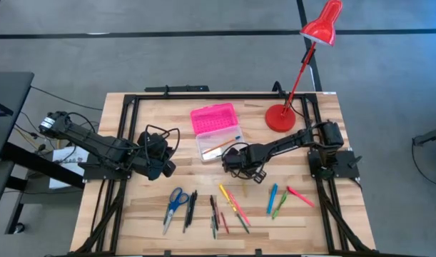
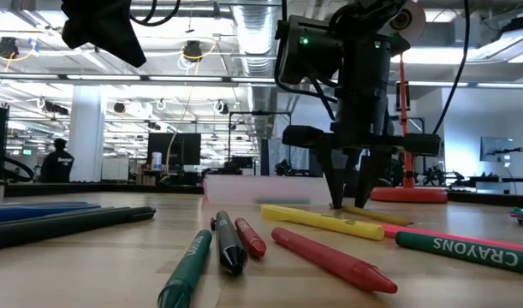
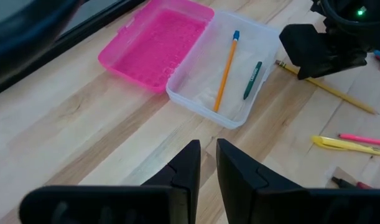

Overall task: Pick & place school supplies into a supply box
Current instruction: Put the yellow pencil into the pink supply box

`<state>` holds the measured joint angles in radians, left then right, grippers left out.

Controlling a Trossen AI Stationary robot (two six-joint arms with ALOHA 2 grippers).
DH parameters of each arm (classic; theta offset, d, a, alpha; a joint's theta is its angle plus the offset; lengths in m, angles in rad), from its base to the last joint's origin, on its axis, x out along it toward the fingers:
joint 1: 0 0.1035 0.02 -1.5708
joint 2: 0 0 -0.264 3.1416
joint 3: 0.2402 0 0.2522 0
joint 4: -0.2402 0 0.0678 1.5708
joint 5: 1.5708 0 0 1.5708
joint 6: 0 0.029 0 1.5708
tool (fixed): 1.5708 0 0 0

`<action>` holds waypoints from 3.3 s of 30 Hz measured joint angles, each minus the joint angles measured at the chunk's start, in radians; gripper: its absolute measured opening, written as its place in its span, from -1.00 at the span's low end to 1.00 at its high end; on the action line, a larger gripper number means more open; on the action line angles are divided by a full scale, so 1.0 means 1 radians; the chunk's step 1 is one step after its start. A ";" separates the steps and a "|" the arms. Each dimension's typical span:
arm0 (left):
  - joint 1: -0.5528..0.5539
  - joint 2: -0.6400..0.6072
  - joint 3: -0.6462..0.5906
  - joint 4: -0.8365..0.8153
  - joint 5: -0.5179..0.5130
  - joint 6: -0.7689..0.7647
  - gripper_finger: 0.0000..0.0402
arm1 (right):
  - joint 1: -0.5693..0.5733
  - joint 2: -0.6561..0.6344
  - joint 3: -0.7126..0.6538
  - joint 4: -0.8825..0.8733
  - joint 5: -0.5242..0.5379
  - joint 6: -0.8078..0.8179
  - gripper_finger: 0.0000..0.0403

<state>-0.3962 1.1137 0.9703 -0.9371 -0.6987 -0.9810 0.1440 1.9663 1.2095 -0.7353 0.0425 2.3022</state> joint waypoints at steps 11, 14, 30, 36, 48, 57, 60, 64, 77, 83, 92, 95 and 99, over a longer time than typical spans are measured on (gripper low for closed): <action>0.000 0.000 0.000 0.000 0.001 0.000 -0.77 | -0.030 -0.010 -0.003 0.048 -0.044 0.159 -0.47; 0.000 0.000 0.000 0.000 0.001 0.000 -0.77 | -0.032 -0.010 -0.003 0.058 -0.043 0.124 -0.47; 0.000 0.000 0.000 0.002 -0.022 0.000 -0.77 | -0.042 -0.040 -0.003 0.046 -0.033 -0.204 -0.47; 0.000 0.000 0.000 0.006 -0.021 0.000 -0.77 | -0.040 -0.067 0.014 0.034 -0.048 -0.488 -0.47; 0.000 0.000 0.000 0.009 -0.016 0.000 -0.77 | 0.041 -0.076 0.056 0.111 -0.077 -1.682 -0.47; 0.000 0.000 0.000 0.013 0.012 -0.019 -0.77 | 0.079 -0.076 0.056 0.014 -0.111 -2.268 -0.47; 0.000 0.000 0.000 0.013 0.012 -0.025 -0.77 | 0.079 -0.076 0.056 0.009 -0.111 -2.380 -0.47; 0.000 0.000 0.000 0.013 0.010 -0.025 -0.77 | 0.076 -0.076 0.056 0.020 -0.071 -2.514 -0.47; 0.000 0.000 0.000 0.012 0.008 -0.025 -0.77 | 0.047 -0.077 0.001 0.066 -0.025 -2.903 -0.47; 0.000 0.000 0.000 0.012 0.005 -0.024 -0.77 | 0.036 -0.066 0.001 0.075 -0.010 -2.936 -0.47; 0.000 0.001 -0.006 0.018 0.006 -0.025 -0.77 | 0.030 -0.024 0.004 0.071 0.015 -2.991 -0.47; -0.005 0.001 -0.008 0.013 0.011 -0.032 -0.77 | 0.028 -0.021 0.004 0.067 0.013 -2.981 -0.47; -0.010 0.001 -0.008 0.012 0.009 -0.035 -0.77 | 0.021 -0.020 0.003 0.062 0.009 -2.886 -0.50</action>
<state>-0.4065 1.1145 0.9627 -0.9249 -0.6897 -1.0157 0.1652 1.9461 1.2129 -0.6735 0.0519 -0.5839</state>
